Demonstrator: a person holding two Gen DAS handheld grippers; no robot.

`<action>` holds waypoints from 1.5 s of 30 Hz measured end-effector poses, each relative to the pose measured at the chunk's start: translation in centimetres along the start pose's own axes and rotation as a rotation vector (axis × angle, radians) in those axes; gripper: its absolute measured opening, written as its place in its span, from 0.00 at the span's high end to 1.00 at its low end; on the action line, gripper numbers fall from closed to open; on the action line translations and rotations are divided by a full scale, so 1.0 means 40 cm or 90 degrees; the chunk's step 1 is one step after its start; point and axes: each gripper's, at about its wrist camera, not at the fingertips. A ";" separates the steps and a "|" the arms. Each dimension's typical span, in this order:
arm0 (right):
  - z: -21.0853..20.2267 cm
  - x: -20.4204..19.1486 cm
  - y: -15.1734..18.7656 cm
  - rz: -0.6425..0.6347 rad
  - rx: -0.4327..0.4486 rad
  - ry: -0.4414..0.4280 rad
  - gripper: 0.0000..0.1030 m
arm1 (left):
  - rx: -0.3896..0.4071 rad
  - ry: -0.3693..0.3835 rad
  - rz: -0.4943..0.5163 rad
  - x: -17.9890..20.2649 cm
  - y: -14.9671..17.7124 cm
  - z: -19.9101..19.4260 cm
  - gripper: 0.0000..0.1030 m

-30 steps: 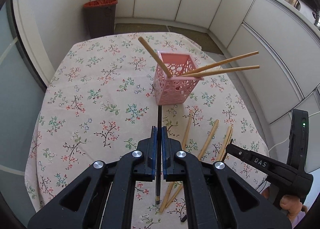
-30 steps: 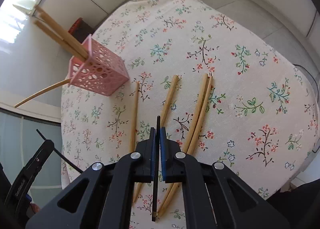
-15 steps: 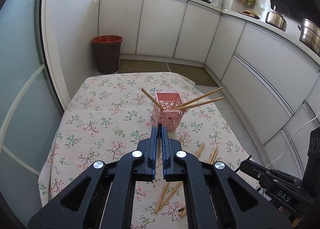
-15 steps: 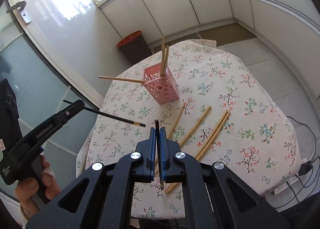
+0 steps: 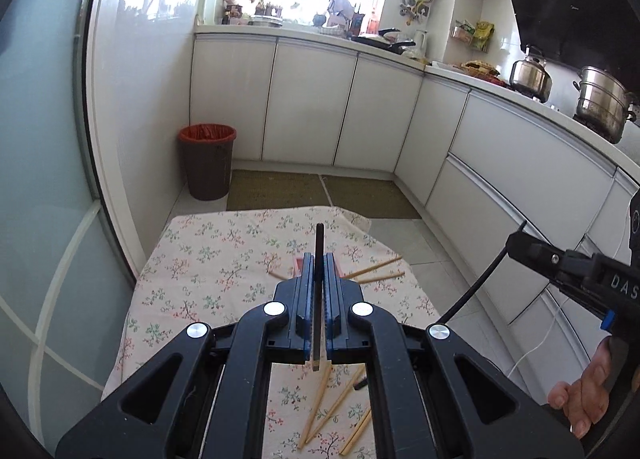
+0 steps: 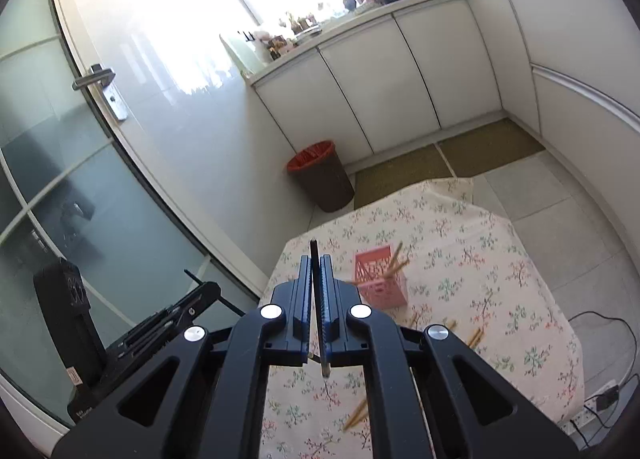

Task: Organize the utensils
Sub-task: 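Lift both held chopsticks upright and carry them over the pink holder, then open both tools to drop the chopsticks into the pink holder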

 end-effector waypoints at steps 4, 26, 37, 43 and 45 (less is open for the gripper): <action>0.002 -0.010 -0.096 -0.008 0.042 0.005 0.96 | 0.023 0.001 0.010 0.025 -0.065 0.017 0.97; 0.339 0.098 -0.242 -0.037 0.023 0.068 0.96 | -0.044 -0.009 -0.032 0.007 -0.135 0.355 0.87; 0.419 0.102 -0.215 -0.039 -0.003 0.078 0.96 | 0.044 -0.002 -0.080 -0.032 -0.168 0.256 0.79; 0.472 0.083 -0.177 -0.060 -0.035 0.086 0.93 | 0.031 -0.006 -0.093 -0.056 -0.150 0.274 0.77; 0.492 0.075 -0.164 -0.068 -0.049 0.096 0.91 | 0.026 -0.012 -0.101 -0.070 -0.147 0.282 0.77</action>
Point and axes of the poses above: each gripper's, at about its wrist camera, not at the fingertips, and z roughly the way its jaws point, x to its right, y to its underside, and after that the axes turned 3 degrees about -z, right-handed
